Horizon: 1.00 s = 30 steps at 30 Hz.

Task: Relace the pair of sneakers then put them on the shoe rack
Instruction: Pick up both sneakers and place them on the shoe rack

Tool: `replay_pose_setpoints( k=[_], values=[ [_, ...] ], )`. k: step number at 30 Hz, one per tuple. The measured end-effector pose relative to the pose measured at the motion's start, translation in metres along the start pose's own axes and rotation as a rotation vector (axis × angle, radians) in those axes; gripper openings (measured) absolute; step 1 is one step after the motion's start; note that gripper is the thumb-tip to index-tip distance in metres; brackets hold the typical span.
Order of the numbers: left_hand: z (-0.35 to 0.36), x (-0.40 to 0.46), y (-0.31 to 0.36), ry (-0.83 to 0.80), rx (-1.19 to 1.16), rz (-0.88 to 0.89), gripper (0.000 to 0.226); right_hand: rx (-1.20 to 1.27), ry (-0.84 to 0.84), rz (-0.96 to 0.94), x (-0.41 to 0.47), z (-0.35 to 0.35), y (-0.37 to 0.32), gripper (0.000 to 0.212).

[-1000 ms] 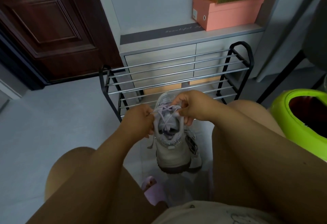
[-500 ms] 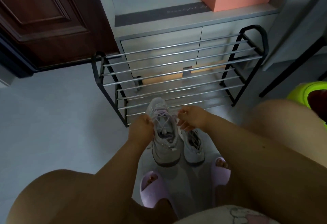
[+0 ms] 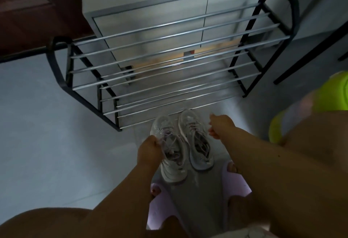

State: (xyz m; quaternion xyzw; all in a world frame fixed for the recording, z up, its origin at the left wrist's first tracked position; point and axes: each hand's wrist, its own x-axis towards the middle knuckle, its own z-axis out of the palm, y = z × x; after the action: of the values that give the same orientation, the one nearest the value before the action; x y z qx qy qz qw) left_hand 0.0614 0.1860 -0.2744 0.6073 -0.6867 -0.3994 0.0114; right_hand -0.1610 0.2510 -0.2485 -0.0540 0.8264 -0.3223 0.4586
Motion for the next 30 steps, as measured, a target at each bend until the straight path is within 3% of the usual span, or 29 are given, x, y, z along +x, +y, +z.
replay_pose_setpoints(
  k=[6, 10, 19, 24, 30],
  values=[
    [0.023, 0.02, -0.017, -0.074, -0.086, -0.065, 0.017, -0.109, 0.083, 0.114, 0.031, 0.016, 0.008, 0.064],
    [0.035, 0.024, -0.022, -0.053, -0.155, -0.057, 0.011, -0.182, 0.12, 0.147, 0.046, 0.021, 0.016, 0.064],
    [0.047, 0.032, -0.035, -0.001, -0.299, -0.063, 0.034, -0.251, 0.147, 0.196, 0.067, 0.029, 0.021, 0.062],
    [0.049, 0.029, -0.042, -0.069, -0.348, -0.144, 0.015, -0.24, 0.144, 0.182, 0.078, 0.034, 0.033, 0.063],
    [0.053, 0.032, -0.046, -0.025, -0.295, -0.137, 0.013, -0.231, 0.077, 0.16, 0.087, 0.037, 0.046, 0.071]
  ],
)
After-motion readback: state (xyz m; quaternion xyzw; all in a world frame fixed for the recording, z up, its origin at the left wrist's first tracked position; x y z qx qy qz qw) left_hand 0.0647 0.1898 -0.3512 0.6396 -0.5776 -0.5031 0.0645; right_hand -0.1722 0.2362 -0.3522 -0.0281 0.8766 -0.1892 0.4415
